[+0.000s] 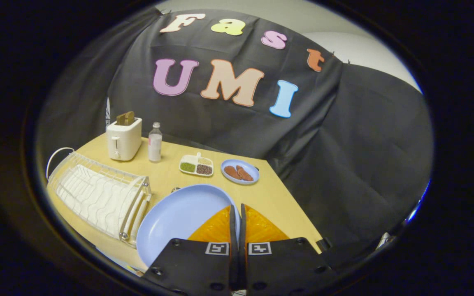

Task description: Take the plate from the dish rack, then take the spoon from the basket and place it into the plate.

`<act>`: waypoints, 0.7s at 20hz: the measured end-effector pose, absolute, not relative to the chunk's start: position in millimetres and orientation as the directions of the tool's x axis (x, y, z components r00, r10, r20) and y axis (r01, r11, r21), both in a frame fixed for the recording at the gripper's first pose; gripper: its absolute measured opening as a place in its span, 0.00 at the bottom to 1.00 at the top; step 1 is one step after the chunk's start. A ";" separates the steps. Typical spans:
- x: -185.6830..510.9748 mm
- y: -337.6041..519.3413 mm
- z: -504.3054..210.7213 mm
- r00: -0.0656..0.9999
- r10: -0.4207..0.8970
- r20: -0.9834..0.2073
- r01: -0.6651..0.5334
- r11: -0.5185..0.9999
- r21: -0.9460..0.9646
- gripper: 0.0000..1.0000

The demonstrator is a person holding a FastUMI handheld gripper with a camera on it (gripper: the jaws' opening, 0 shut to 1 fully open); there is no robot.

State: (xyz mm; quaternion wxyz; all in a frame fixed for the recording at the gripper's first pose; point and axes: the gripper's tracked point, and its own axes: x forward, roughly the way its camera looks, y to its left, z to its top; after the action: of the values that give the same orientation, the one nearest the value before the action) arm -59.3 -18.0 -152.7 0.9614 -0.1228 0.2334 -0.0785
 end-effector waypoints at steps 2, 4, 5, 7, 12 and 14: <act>-65.9 -24.4 -166.3 0.868 -0.202 -0.453 0.093 0.963 -0.252 0.03; -71.2 -26.7 -178.6 0.862 -0.180 -0.473 0.089 0.974 -0.210 0.03; -74.0 -26.1 -184.6 0.859 -0.170 -0.482 0.087 0.978 -0.190 0.03; -78.2 -23.3 -195.6 0.857 -0.143 -0.494 0.076 0.985 -0.154 0.03; -84.8 -25.7 -226.9 0.833 -0.111 -0.542 0.062 0.992 -0.109 0.03; -86.9 -33.2 -241.6 0.820 -0.110 -0.562 0.077 0.994 -0.082 0.03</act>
State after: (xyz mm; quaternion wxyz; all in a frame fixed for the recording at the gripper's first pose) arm -86.9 -33.2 -241.6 0.9534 -0.0276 0.2964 -0.0489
